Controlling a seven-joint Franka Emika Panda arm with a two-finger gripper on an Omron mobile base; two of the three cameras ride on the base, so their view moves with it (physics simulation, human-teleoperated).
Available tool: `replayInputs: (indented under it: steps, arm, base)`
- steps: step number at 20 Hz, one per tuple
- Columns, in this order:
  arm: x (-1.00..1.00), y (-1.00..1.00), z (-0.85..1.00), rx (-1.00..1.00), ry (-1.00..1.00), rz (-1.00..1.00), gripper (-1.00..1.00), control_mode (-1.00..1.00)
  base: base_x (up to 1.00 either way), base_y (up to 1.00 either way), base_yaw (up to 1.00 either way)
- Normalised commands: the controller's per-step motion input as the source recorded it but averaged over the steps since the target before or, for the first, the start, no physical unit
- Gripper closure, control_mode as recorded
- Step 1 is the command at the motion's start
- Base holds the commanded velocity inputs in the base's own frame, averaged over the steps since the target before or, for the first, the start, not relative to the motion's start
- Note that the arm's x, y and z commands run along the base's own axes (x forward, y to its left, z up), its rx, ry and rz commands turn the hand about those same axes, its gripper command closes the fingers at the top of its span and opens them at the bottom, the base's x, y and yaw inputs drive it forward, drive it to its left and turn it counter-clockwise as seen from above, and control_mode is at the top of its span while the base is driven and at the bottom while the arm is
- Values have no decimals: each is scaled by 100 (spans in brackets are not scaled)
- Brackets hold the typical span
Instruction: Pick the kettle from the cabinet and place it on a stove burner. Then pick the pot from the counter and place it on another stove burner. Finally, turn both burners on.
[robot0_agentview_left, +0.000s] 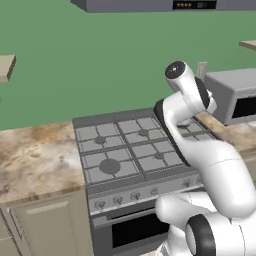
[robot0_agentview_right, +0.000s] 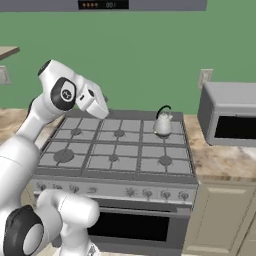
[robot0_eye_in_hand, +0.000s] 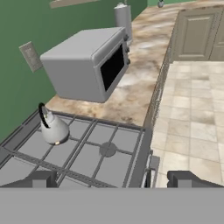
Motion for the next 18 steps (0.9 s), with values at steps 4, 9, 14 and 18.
replayInputs:
  steps: [4,9,14,18]
  arm:
    - [0,0,0,0,0,0,-100,100]
    - [0,0,0,0,0,0,-100,100]
    - [0,0,0,0,0,0,-100,100]
    - [0,0,0,0,0,0,-100,100]
  base:
    - [-37,71,0]
    - [-32,99,0]
    - [-37,91,0]
    - [-39,75,0]
